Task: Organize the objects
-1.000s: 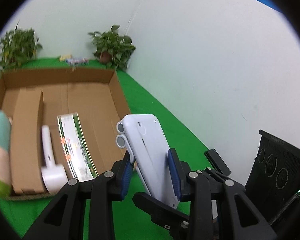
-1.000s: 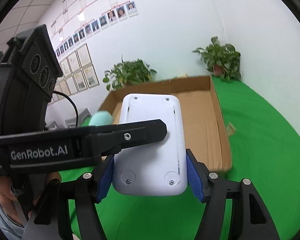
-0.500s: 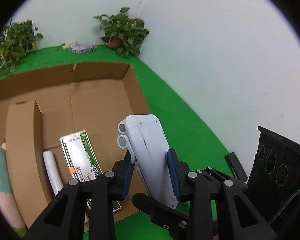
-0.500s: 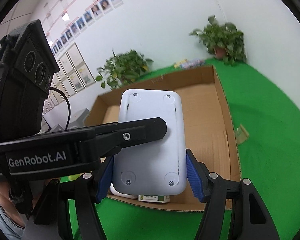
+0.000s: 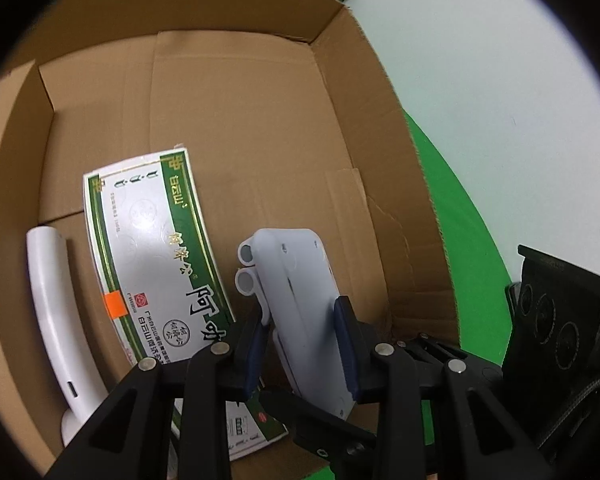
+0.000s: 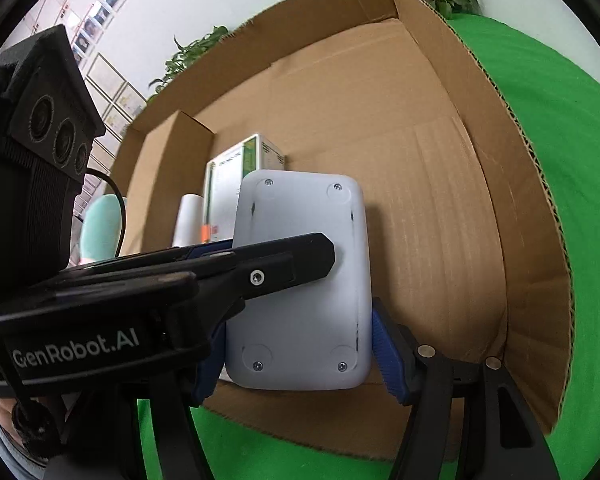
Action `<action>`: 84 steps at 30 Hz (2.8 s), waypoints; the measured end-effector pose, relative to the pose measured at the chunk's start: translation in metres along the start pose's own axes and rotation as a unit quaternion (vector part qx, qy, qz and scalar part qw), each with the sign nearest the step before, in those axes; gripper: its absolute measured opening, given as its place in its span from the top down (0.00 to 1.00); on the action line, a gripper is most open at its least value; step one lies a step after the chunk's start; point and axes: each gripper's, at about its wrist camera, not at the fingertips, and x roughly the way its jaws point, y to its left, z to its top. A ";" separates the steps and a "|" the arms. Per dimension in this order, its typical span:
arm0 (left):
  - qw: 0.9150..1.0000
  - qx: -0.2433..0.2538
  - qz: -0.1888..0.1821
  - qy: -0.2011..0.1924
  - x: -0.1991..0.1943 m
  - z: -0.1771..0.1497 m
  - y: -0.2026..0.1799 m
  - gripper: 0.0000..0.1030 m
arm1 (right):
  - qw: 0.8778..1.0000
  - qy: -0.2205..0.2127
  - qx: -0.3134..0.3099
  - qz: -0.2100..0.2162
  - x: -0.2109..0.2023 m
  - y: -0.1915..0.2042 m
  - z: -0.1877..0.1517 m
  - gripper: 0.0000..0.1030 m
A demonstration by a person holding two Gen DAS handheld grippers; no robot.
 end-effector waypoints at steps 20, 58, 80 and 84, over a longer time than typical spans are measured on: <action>1.000 -0.001 0.004 -0.019 -0.027 -0.030 0.015 0.70 | 0.998 0.036 -0.024 -0.056 0.012 0.005 -0.001 0.32; 0.915 -0.036 0.293 -0.273 -0.087 -0.148 0.073 0.00 | 0.948 -0.185 -0.146 -0.213 -0.006 0.081 -0.079 0.00; 0.909 -0.029 0.312 -0.274 -0.082 -0.147 0.067 0.00 | 0.948 -0.185 -0.145 -0.214 -0.007 0.083 -0.080 0.00; 0.903 -0.021 0.330 -0.275 -0.082 -0.148 0.062 0.00 | 0.948 -0.185 -0.144 -0.215 -0.008 0.084 -0.079 0.00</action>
